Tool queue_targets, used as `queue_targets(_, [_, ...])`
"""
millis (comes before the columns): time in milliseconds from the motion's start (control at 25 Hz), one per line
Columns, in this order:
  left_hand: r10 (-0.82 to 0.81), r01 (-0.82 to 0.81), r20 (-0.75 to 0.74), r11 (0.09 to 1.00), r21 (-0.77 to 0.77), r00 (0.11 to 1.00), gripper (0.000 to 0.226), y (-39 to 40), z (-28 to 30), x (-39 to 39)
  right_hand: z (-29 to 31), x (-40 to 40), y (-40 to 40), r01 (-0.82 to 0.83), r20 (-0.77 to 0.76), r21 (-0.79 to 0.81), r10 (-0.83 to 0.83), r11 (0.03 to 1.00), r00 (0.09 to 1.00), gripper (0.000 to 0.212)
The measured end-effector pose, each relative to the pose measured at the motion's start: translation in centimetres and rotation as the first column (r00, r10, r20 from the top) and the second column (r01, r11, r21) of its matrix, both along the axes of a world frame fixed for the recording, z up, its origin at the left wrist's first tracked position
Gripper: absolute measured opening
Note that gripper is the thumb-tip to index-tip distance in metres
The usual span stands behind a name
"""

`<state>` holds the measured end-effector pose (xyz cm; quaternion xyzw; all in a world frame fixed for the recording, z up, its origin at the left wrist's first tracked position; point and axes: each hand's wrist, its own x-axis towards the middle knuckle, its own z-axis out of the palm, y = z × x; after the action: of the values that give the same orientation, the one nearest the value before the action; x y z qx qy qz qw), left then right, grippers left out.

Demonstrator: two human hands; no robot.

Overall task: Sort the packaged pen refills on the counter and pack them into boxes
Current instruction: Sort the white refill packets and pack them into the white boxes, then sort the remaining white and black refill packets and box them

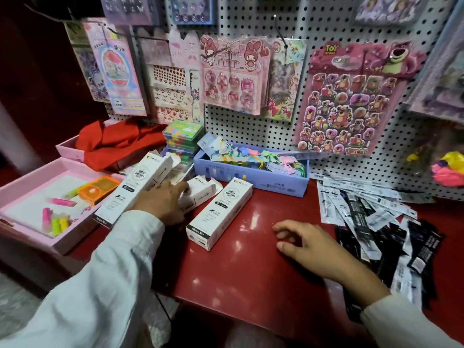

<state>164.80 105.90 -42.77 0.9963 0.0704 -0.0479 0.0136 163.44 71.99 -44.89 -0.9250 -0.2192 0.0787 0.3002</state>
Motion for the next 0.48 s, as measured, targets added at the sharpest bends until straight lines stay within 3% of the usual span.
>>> queue_targets(120, [0.107, -0.102, 0.031, 0.986, -0.135, 0.994, 0.055, -0.3, 1.7, -0.5, -0.1, -0.5, 0.4, -0.046, 0.008, -0.045, 0.046, 0.998, 0.999, 0.033])
queue_targets(200, [0.124, -0.101, 0.167, 0.985, -0.142, 0.978, 0.060, -1.1, 3.5, -1.5, -0.1, -0.4, 0.0, -0.043, -0.007, -0.034, 0.043, 0.998, 0.999, 0.033])
queue_targets(320, [0.000, 0.116, 0.408, 0.959, -0.259, 0.913, 0.067, -4.8, 6.0, -3.4, 0.2, -0.1, -0.9, -0.004, -0.008, -0.015, 0.004, 1.000, 1.000, 0.029])
queue_targets(400, [-0.162, 0.301, 0.367, 0.882, -0.362, 0.916, 0.065, -9.5, 5.9, -3.6, 0.5, 0.1, -1.5, 0.031, -0.001, -0.014, -0.031, 0.999, 1.000, 0.026])
queue_targets(480, [-0.290, 0.357, 0.263, 0.897, -0.261, 0.920, 0.058, -14.5, 3.7, -3.3, 1.3, 0.1, -2.5, 0.075, 0.000, -0.023, -0.075, 0.997, 0.997, 0.025])
